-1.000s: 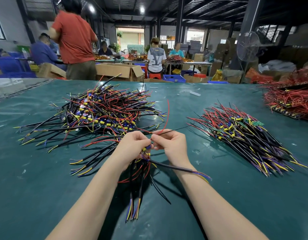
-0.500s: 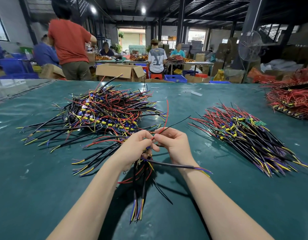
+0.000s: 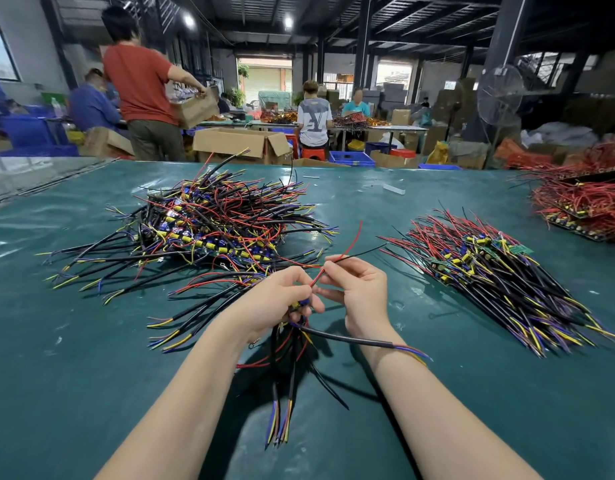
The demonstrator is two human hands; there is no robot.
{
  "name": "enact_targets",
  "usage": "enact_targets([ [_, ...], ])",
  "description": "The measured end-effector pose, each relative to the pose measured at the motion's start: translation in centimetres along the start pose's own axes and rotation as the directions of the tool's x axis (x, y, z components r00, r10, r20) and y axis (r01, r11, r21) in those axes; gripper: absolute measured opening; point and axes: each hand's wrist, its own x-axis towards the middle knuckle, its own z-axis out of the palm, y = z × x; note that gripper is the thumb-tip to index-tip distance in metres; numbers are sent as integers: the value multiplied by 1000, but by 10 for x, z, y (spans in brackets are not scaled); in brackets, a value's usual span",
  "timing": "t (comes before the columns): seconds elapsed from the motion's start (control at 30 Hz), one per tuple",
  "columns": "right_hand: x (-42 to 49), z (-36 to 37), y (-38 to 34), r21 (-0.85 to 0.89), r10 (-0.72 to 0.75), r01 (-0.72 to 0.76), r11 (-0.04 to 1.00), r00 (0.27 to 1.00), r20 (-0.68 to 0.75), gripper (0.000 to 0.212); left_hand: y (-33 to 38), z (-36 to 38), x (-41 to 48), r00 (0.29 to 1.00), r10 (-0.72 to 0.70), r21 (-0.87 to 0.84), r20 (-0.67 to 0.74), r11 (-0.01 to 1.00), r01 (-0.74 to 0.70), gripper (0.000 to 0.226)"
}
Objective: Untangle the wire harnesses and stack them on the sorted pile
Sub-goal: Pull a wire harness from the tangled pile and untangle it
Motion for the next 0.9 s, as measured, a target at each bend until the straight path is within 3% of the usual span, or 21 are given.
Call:
enact_targets([
  [0.2,9,-7,-1,157,53,-21,987,978,-204,24,4,0,-5,994,-102,16,43,995,101,25],
  [0.33,9,-6,-1,244,69,-6,970,966,-249,25,6,1,-8,991,-135,36,15,990,134,25],
  [0.5,13,-11,-8,290,100,-24,957,963,-249,28,5,7,-3,987,-83,116,-138,988,100,24],
  [0.73,10,-4,-10,164,-37,74,984,975,-221,23,-6,7,6,915,74,271,-396,962,39,27],
  [0.83,11,-6,-11,179,-35,78,981,972,-230,22,-5,7,5,935,46,235,-350,971,40,28],
  [0.9,12,-10,-11,182,-28,76,980,968,-251,23,-3,5,2,977,21,151,-214,989,12,26],
])
